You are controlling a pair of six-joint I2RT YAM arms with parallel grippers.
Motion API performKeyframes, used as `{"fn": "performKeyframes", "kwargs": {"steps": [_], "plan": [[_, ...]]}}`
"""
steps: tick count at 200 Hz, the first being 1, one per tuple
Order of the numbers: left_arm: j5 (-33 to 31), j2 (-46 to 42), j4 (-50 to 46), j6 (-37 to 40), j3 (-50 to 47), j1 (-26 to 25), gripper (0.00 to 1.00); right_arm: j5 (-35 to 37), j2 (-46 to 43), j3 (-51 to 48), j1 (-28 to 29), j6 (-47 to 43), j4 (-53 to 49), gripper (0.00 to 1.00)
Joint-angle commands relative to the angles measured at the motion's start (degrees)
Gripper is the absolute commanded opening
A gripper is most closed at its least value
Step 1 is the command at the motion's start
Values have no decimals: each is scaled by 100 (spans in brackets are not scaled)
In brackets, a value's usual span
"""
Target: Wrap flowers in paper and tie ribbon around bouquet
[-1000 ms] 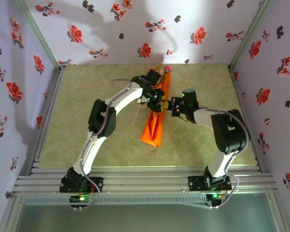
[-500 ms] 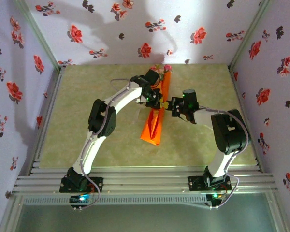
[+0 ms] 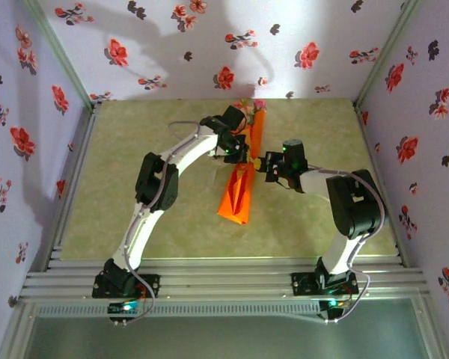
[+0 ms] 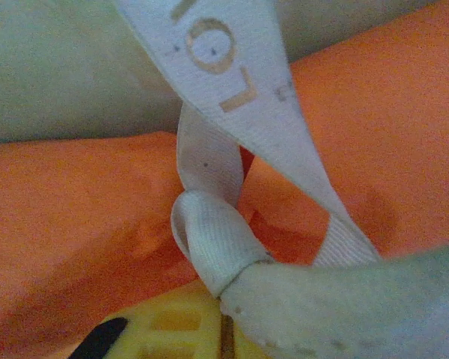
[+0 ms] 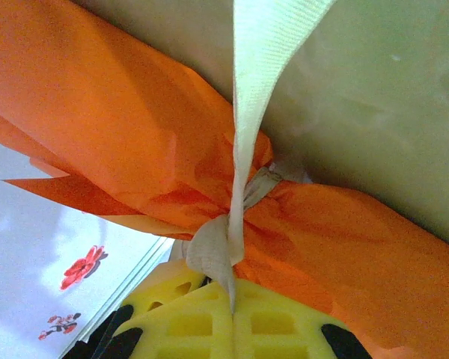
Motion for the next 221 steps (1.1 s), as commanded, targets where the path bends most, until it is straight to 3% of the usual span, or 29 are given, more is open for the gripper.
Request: {"fn": "performKeyframes", "kwargs": {"steps": [1, 60, 78, 103, 128, 172, 202, 221], "plan": [[-248, -141, 102, 40, -166, 68, 7, -101, -23, -90, -11, 74, 100, 0], [-229, -249, 338, 80, -405, 56, 7, -95, 31, -111, 4, 141, 280, 0], [-219, -252, 449, 82, -474, 60, 12, -116, 47, -105, 8, 150, 320, 0], [-194, -260, 521, 102, -560, 51, 27, -118, 49, -137, 11, 159, 338, 0], [-175, -263, 539, 78, -600, 38, 30, -109, 57, -145, 17, 159, 346, 0], [-169, -194, 414, 132, -578, 33, 24, -109, 96, -137, 19, 159, 371, 0], [-204, -196, 553, 198, -673, 34, 0, -108, 107, -159, 24, 150, 380, 0], [-344, -277, 761, 215, -794, 42, 0, -118, 92, -208, 30, 150, 391, 0]]}}
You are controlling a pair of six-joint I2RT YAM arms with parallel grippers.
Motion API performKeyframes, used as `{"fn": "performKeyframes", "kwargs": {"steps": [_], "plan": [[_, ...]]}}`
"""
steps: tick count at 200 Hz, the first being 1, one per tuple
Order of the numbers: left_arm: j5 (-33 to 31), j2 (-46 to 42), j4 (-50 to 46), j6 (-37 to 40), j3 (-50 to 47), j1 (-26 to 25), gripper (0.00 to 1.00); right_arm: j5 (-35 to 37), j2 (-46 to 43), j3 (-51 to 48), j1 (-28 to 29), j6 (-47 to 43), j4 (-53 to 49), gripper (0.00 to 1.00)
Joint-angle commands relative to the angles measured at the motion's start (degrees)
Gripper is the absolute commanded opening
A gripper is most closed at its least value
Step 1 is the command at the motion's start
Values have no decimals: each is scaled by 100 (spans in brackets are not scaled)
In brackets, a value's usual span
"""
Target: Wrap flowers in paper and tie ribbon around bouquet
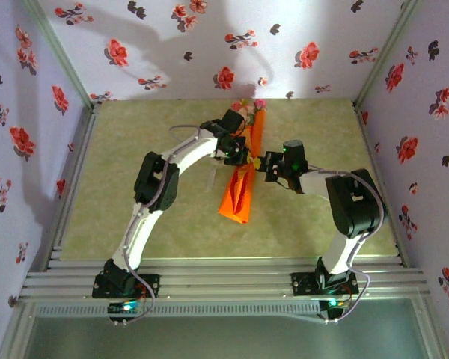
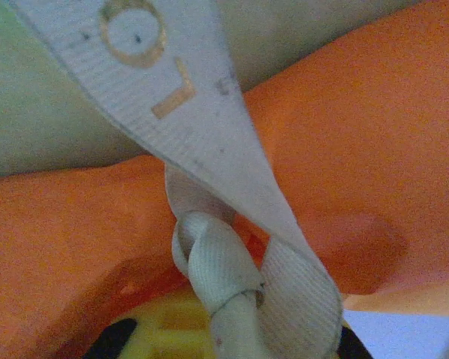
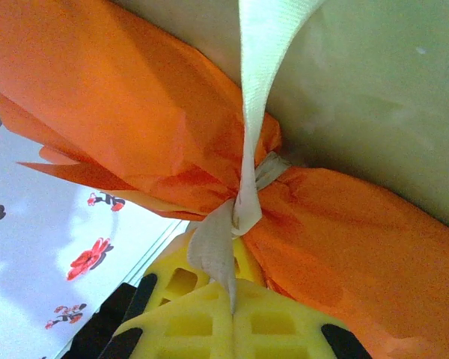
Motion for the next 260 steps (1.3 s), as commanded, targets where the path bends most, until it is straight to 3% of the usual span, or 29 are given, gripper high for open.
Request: {"fn": "performKeyframes", "kwargs": {"steps": [1, 55, 145, 173, 234, 260], "plan": [[-353, -183, 30, 65, -223, 38, 0, -74, 40, -135, 28, 104, 72, 0], [-602, -637, 1232, 161, -966, 56, 0, -100, 207, -261, 45, 153, 272, 0], [-732, -1365, 4367, 84, -3014, 21, 0, -196, 738, -174, 47, 301, 686, 0], [-631, -1437, 4798, 171, -3274, 12, 0, -198, 826, -192, 35, 297, 728, 0], [-548, -1621, 5027, 489, -3804, -52, 0, 19, 308, -176, 33, 199, 430, 27], [-577, -1631, 5062, 551, -3888, -56, 0, 137, -198, -53, 31, 56, -165, 30]]}}
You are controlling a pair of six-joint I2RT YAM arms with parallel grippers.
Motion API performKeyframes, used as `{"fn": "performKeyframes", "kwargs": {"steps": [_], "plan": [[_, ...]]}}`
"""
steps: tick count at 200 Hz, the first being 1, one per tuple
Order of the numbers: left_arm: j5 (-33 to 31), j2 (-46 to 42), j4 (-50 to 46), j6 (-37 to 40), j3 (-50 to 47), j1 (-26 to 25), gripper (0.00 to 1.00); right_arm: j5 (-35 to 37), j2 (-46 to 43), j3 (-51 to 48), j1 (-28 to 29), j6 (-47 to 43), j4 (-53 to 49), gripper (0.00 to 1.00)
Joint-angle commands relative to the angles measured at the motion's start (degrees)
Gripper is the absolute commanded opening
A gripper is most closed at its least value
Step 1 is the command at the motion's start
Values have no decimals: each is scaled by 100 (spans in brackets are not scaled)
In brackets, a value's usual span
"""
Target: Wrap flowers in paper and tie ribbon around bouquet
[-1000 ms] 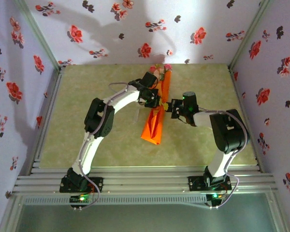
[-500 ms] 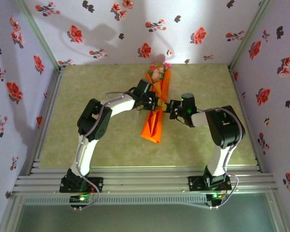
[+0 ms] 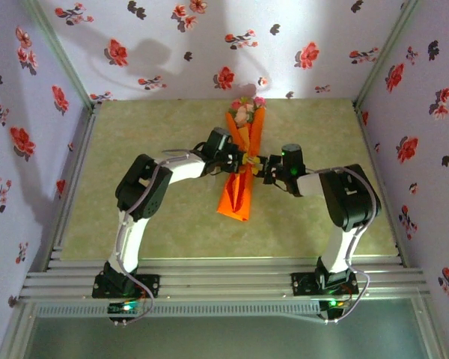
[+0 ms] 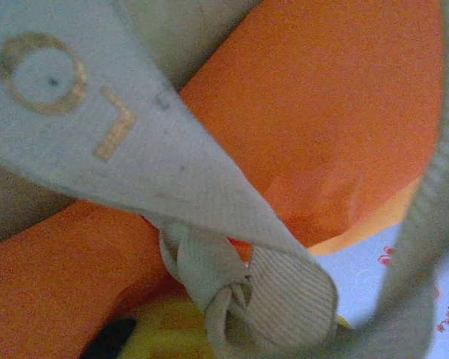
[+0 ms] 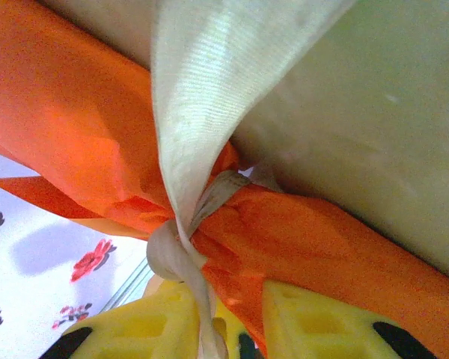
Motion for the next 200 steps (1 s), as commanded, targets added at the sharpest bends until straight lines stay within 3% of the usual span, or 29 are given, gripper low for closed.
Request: {"fn": "performKeyframes", "kwargs": {"steps": [1, 42, 103, 142, 200], "plan": [[-125, -230, 205, 231, -107, -25, 0, 214, -537, 108, -12, -163, -755, 30], [-135, -199, 163, 230, -63, -26, 0, 409, -1063, 481, -16, -302, -1576, 31], [-177, -243, 90, 265, -70, -39, 0, 532, -151, 1299, -6, -200, -1498, 25], [-187, -235, 90, 266, -64, -35, 0, 584, -11, 1350, 147, -159, -1683, 32], [-182, -216, 90, 238, -44, -48, 0, 635, -23, 1143, 201, -108, -1612, 33]]}}
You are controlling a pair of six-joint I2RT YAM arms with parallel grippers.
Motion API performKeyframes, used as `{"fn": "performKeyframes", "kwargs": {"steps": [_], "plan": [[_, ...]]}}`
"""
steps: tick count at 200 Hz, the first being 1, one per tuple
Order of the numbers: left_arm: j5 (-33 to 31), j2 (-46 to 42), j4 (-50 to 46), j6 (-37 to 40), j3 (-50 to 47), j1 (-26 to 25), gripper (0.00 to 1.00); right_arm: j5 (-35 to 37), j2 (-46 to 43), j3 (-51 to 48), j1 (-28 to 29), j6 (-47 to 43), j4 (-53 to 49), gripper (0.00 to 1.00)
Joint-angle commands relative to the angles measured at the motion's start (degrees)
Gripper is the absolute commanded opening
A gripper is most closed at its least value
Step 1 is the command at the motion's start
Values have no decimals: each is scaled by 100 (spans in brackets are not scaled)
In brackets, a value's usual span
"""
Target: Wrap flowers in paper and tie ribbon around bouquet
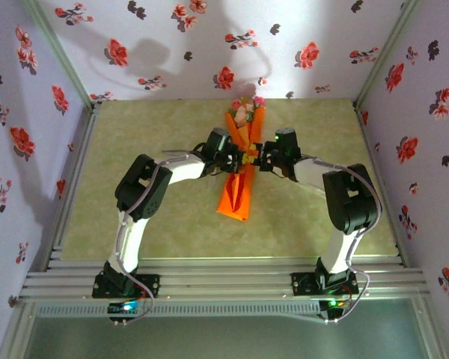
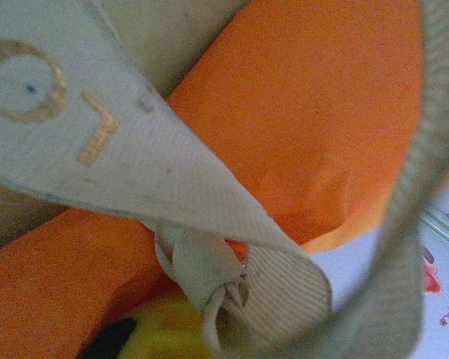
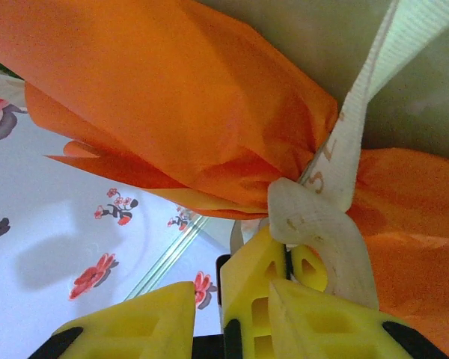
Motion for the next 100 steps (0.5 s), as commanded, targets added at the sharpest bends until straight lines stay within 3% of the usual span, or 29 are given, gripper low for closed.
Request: {"fn": "performKeyframes", "kwargs": {"steps": [1, 100], "plan": [[-135, -197, -10, 109, 2, -30, 0, 139, 17, -103, 16, 44, -54, 33], [-118, -205, -3, 94, 14, -37, 0, 155, 152, -290, 16, 129, 144, 35]]}}
